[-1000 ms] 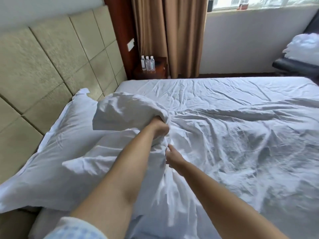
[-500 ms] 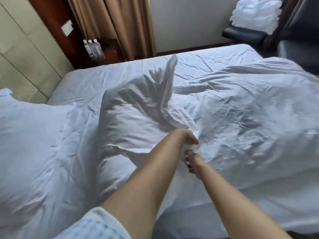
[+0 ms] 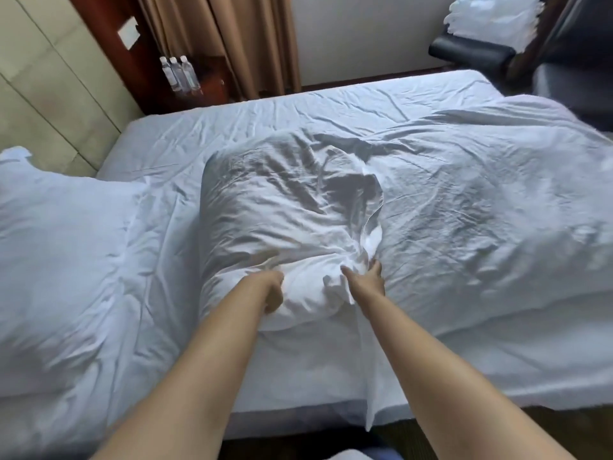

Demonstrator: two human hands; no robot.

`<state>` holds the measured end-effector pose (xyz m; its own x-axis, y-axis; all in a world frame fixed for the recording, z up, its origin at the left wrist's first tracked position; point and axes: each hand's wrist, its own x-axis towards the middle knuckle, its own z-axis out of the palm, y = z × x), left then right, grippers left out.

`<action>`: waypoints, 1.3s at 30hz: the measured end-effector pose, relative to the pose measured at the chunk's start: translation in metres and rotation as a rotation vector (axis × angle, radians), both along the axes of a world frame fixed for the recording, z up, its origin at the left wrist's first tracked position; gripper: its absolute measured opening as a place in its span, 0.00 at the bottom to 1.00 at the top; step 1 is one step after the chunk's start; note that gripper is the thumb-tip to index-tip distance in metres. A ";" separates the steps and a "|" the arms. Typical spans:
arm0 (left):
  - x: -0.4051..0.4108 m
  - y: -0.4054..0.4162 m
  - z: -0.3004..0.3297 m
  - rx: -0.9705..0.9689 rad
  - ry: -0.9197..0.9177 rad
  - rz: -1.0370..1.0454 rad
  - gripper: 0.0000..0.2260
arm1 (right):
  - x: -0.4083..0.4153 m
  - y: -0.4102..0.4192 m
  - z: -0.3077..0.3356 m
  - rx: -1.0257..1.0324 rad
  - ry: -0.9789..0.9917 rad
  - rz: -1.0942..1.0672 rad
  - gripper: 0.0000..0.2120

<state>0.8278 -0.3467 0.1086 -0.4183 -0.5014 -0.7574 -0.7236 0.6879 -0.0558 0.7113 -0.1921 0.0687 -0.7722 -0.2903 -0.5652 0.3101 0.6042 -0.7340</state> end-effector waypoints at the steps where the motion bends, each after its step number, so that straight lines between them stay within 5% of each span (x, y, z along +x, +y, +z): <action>1: 0.013 0.004 -0.007 0.004 0.007 -0.040 0.39 | 0.010 0.002 0.000 0.086 0.055 0.060 0.41; 4: 0.049 0.019 -0.023 -0.063 0.064 -0.151 0.55 | 0.042 0.006 0.007 0.322 0.308 0.164 0.40; 8: 0.079 0.034 -0.035 -0.215 0.122 -0.235 0.53 | 0.066 0.013 0.003 0.411 0.668 0.374 0.32; 11: 0.089 0.039 -0.046 -0.318 0.213 -0.230 0.44 | 0.070 0.025 -0.006 0.484 0.573 0.604 0.33; 14: 0.090 0.041 -0.052 -0.365 0.327 -0.190 0.38 | 0.070 0.035 -0.013 0.508 0.487 0.594 0.37; 18: 0.083 0.044 -0.059 -0.376 0.416 -0.134 0.30 | 0.052 0.036 -0.021 0.369 0.174 0.277 0.39; 23: 0.080 0.051 -0.075 -0.401 0.401 -0.101 0.30 | 0.024 0.021 -0.032 0.160 -0.139 -0.089 0.28; 27: 0.079 0.052 -0.085 -0.546 0.435 -0.165 0.37 | -0.002 0.022 -0.048 0.214 -0.242 -0.228 0.39; 30: 0.081 0.056 -0.095 -0.623 0.538 -0.156 0.28 | -0.010 0.023 -0.063 0.243 -0.261 -0.156 0.47; 34: 0.084 0.063 -0.100 -0.637 0.470 -0.066 0.30 | -0.006 0.022 -0.063 0.158 -0.240 -0.008 0.33; 39: 0.088 0.071 -0.056 -0.536 0.409 0.054 0.17 | -0.011 0.026 -0.013 0.341 0.244 0.377 0.22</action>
<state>0.9158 -0.2758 0.0530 -0.5819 -0.7921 -0.1845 -0.7918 0.6035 -0.0937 0.7003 -0.1657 0.0552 -0.7702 -0.4039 -0.4936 -0.1274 0.8558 -0.5014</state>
